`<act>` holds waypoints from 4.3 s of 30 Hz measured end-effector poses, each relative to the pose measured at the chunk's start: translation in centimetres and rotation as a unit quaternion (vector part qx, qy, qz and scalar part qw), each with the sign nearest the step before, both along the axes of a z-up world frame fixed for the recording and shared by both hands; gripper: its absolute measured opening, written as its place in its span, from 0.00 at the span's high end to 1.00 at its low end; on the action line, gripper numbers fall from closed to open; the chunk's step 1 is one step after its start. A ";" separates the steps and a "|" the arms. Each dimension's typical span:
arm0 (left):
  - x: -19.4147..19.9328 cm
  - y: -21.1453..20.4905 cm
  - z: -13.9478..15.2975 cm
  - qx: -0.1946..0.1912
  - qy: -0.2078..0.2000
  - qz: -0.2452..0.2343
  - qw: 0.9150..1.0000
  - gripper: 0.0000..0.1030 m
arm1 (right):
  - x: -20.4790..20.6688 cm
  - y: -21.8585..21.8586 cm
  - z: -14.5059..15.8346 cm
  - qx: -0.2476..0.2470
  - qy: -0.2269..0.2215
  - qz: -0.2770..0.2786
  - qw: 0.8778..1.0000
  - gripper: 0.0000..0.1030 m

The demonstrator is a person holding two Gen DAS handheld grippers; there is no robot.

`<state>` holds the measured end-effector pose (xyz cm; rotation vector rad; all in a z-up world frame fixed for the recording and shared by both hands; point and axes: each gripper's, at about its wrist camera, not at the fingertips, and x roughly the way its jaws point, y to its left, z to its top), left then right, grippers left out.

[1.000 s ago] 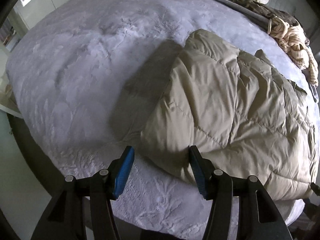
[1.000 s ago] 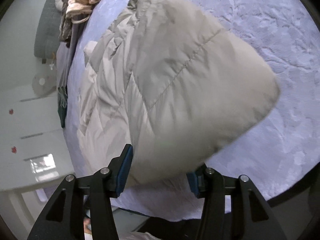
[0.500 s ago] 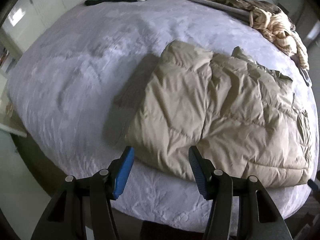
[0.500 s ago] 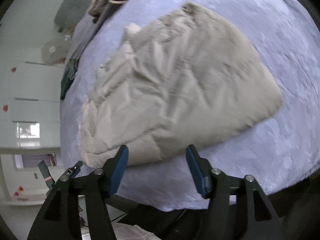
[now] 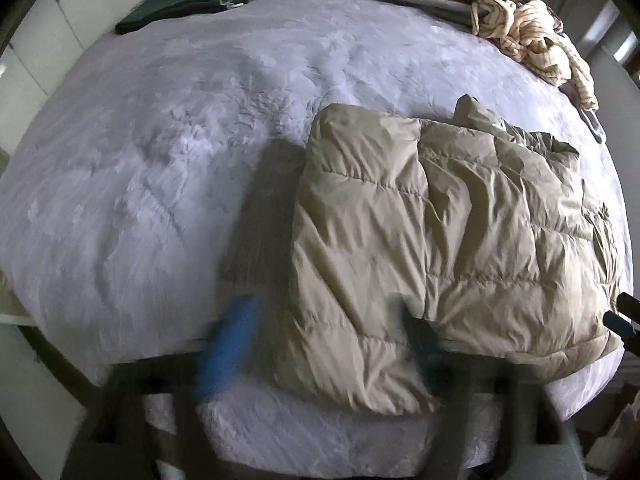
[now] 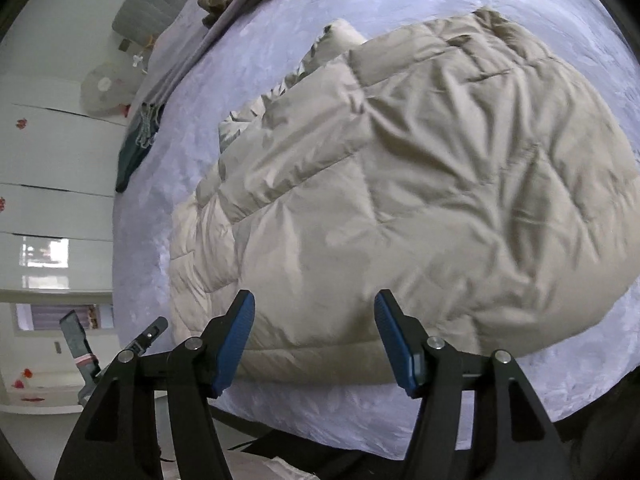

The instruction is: Fold large clothes

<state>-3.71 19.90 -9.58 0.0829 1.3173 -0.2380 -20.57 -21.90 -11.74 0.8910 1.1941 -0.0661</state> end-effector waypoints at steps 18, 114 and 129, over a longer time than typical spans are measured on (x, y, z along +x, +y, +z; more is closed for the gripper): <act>8.3 2.2 -9.0 -0.198 0.155 -0.059 0.966 0.00 | 3.2 3.3 -2.5 -0.017 0.060 -0.017 0.998 0.21; 4.9 -37.6 1.6 -0.152 -0.010 -0.250 0.956 0.44 | -8.5 -10.3 2.9 -0.115 -0.061 -0.106 0.986 0.89; -1.1 -49.1 -2.5 -0.115 -0.022 -0.332 0.936 0.40 | -13.4 -16.9 -7.4 -0.102 0.033 -0.173 0.979 0.90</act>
